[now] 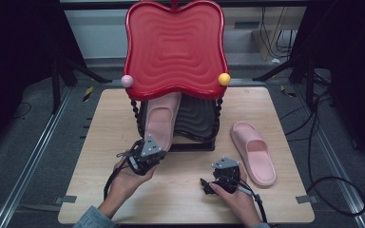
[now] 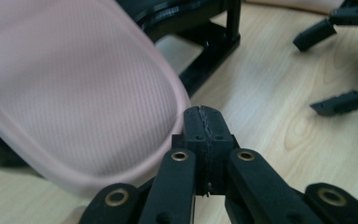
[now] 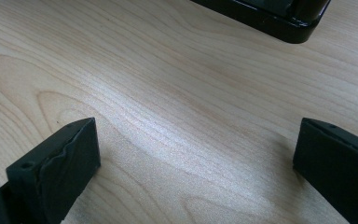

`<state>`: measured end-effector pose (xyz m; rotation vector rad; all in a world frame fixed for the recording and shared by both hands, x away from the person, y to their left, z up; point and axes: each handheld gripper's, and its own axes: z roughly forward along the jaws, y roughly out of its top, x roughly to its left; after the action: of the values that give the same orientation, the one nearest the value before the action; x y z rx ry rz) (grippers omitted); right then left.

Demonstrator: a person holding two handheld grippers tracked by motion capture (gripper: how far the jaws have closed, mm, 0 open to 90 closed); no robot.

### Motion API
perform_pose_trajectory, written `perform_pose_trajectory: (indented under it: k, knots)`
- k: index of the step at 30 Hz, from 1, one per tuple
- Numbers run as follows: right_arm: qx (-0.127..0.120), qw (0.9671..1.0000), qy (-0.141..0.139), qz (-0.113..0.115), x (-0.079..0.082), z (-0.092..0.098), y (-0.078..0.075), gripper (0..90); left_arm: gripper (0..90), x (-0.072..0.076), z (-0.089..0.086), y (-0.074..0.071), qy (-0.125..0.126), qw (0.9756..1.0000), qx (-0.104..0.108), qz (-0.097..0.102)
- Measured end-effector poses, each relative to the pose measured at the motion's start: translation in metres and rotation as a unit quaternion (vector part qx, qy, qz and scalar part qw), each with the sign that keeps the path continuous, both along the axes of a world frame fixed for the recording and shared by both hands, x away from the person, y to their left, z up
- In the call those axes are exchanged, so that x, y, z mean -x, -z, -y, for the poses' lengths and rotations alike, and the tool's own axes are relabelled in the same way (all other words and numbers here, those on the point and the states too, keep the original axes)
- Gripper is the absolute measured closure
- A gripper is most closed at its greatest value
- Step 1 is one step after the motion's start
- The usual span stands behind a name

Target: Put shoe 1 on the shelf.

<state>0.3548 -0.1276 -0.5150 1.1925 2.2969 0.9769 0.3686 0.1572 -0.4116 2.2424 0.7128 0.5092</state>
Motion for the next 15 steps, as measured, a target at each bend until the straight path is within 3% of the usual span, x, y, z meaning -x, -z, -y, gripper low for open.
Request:
perform_pose_trajectory:
  k: [5, 8, 15]
  knots:
    - [0.0, 1.0, 0.0, 0.0, 0.0, 0.0, 0.0, 0.8, 90.0, 0.001, -0.009, 0.009, -0.002, 0.9998, -0.012, -0.015]
    - [0.0, 1.0, 0.0, 0.0, 0.0, 0.0, 0.0, 0.7, 90.0, -0.003, -0.009, 0.01, -0.006, 0.9997, -0.003, -0.022]
    - [0.0, 1.0, 0.001, 0.0, 0.0, 0.0, 0.0, 0.8, 90.0, -0.013, 0.0, 0.004, -0.009, 0.9999, -0.009, -0.012]
